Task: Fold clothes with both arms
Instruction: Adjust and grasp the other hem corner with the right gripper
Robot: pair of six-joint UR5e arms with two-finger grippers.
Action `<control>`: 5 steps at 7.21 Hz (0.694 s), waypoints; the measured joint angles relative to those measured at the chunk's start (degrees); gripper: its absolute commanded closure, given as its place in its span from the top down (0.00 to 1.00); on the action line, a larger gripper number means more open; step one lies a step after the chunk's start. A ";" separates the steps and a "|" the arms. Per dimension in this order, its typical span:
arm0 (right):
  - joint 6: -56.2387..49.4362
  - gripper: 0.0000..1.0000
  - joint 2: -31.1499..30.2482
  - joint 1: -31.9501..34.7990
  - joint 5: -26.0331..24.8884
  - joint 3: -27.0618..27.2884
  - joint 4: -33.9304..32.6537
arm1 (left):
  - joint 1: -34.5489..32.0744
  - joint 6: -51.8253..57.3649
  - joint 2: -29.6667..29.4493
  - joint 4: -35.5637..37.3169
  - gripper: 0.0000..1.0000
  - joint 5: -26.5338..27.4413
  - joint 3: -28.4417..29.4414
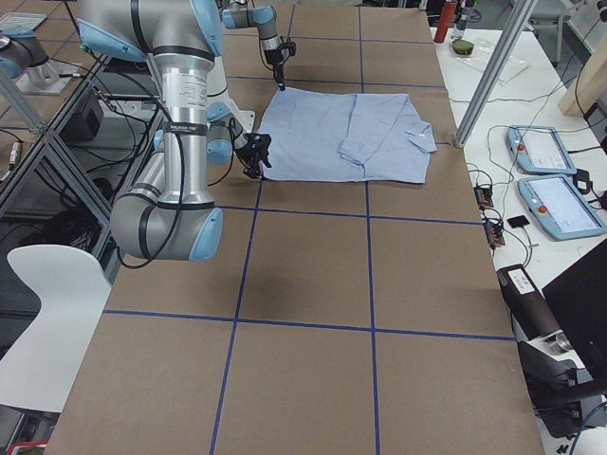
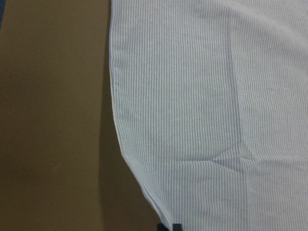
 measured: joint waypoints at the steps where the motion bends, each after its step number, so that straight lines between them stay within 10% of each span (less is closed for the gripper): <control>1: 0.05 0.43 0.36 -0.17 -0.30 -0.53 -0.15 | -0.02 0.01 0.02 0.00 0.00 0.00 -0.06; 5: -0.02 0.33 0.52 -1.37 -0.61 -1.30 -0.54 | -0.02 0.01 0.12 0.00 0.00 -0.07 -0.10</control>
